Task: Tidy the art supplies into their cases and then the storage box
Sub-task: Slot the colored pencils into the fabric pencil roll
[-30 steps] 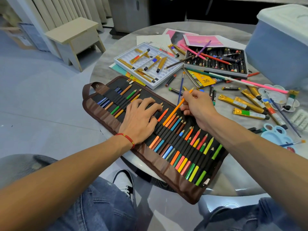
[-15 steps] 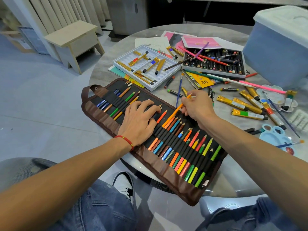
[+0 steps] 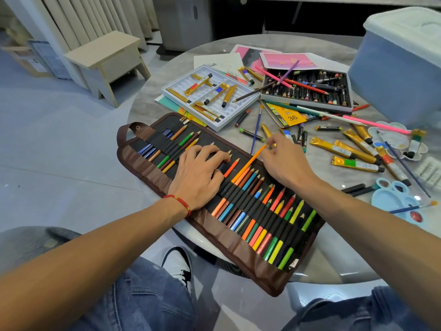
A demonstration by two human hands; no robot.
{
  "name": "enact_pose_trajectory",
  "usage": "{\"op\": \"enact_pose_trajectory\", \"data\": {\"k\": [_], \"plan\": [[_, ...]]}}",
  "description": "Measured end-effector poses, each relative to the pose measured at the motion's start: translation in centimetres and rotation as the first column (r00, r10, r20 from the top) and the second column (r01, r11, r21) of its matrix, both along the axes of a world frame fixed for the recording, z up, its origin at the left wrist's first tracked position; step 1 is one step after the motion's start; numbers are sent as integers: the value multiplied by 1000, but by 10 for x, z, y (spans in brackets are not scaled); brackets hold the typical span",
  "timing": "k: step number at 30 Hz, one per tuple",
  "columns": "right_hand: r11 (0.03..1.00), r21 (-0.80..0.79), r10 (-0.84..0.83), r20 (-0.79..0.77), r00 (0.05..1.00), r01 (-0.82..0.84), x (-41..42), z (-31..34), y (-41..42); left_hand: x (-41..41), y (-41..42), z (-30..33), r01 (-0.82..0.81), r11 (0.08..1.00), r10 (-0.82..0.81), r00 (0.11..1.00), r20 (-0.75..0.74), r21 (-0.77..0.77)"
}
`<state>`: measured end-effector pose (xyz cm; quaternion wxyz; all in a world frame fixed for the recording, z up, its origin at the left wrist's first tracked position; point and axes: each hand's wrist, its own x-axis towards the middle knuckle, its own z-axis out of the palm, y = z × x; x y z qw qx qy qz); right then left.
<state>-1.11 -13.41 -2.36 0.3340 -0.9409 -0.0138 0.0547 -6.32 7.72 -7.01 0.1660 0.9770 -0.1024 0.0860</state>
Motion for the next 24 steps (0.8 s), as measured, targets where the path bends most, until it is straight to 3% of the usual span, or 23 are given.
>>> {"op": "enact_pose_trajectory", "data": {"k": [3, 12, 16, 20, 24], "plan": [[996, -37, 78, -68, 995, -81, -10, 3, 3, 0, 0, 1, 1, 1000, -1, 1000, -3, 7], [945, -286, 186, 60, 981, -161, -47, -6, 23, 0, -1, 0, -10, 1000, 10, 1000, 0, 18], [854, -480, 313, 169, 934, -199, -55, -13, 23, -1, -1, 1, -10, 1000, 10, 1000, 1, 16], [841, -498, 372, 246, 895, -212, -58, -18, 24, -1, -1, 1, -13, 1000, 14, 1000, -5, 18], [872, -407, 388, 241, 890, -270, -67, -17, 31, -1, 0, 1, -11, 1000, 11, 1000, -13, -1]]}}
